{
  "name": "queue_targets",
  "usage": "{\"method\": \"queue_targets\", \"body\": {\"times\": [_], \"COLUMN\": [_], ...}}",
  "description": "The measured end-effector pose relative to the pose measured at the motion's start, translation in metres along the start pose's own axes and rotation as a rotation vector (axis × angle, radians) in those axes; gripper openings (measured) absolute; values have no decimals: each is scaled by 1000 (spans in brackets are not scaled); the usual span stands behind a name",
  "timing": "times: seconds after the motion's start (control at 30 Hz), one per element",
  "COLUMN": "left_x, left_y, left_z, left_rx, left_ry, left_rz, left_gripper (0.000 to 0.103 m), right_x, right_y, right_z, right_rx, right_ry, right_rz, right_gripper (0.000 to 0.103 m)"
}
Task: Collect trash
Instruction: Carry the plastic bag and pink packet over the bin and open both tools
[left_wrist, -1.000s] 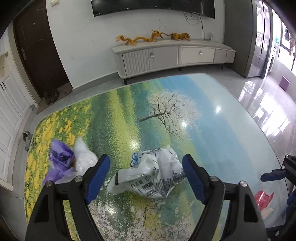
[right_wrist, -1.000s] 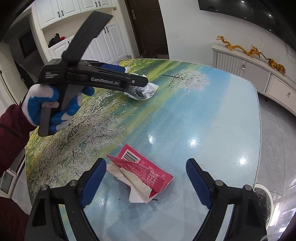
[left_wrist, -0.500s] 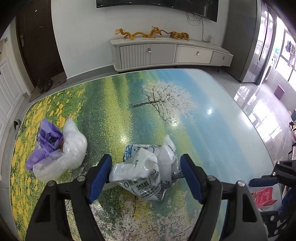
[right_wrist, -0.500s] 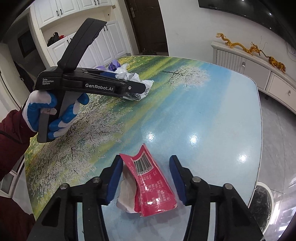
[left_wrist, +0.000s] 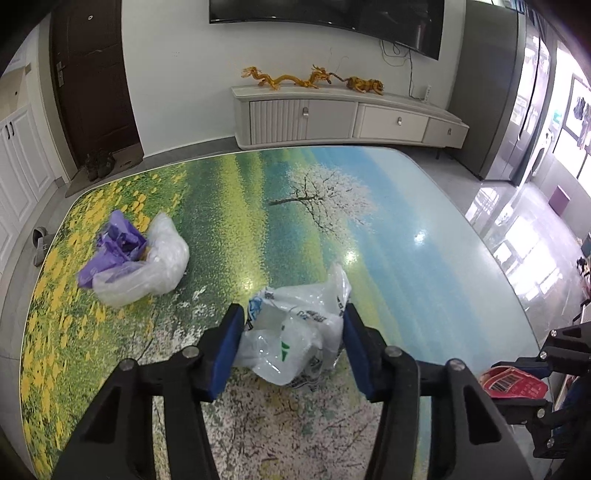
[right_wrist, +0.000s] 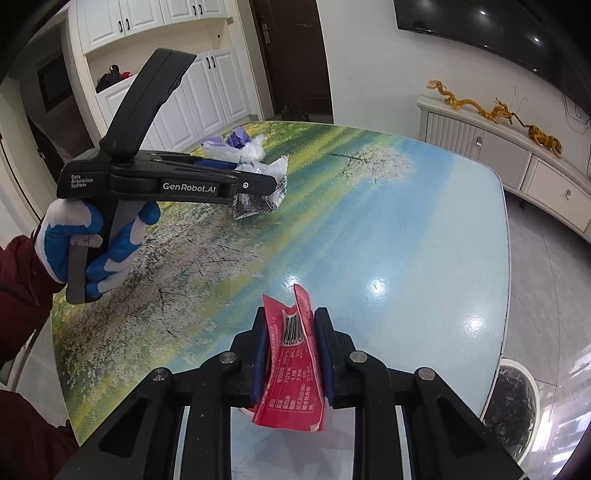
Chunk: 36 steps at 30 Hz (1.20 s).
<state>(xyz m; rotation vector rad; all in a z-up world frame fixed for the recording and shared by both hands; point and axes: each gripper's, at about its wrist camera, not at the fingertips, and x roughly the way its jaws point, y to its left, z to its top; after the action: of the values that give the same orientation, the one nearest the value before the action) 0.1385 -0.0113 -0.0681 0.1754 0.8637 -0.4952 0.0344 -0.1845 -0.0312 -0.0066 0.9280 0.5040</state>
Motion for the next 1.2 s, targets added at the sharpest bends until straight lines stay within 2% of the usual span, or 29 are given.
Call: {"method": "queue_targets", "body": {"times": [0.27, 0.5, 0.7, 0.9, 1.03, 1.2], "left_x": [-33, -62, -78, -76, -62, -32], "left_y": [5, -17, -58, -113, -158, -217], "left_z": [2, 17, 38, 67, 82, 91], "left_rx": [-45, -33, -12, 39, 100, 149], "left_ry": [-52, -116, -155, -165, -145, -81], "left_rz": [-1, -28, -104, -191, -223, -283], "left_gripper": [50, 49, 49, 49, 49, 49], "right_x": [-24, -62, -102, -139, -152, -151], "right_y": [0, -27, -72, -128, -161, -199], "right_z": [9, 13, 3, -17, -37, -67], "right_rx": [34, 102, 204, 332, 414, 532], "right_ry": [-86, -188, -279, -345, -361, -343], "right_rz": [8, -46, -139, -245, -302, -336], "right_gripper": [22, 22, 22, 22, 22, 23]}}
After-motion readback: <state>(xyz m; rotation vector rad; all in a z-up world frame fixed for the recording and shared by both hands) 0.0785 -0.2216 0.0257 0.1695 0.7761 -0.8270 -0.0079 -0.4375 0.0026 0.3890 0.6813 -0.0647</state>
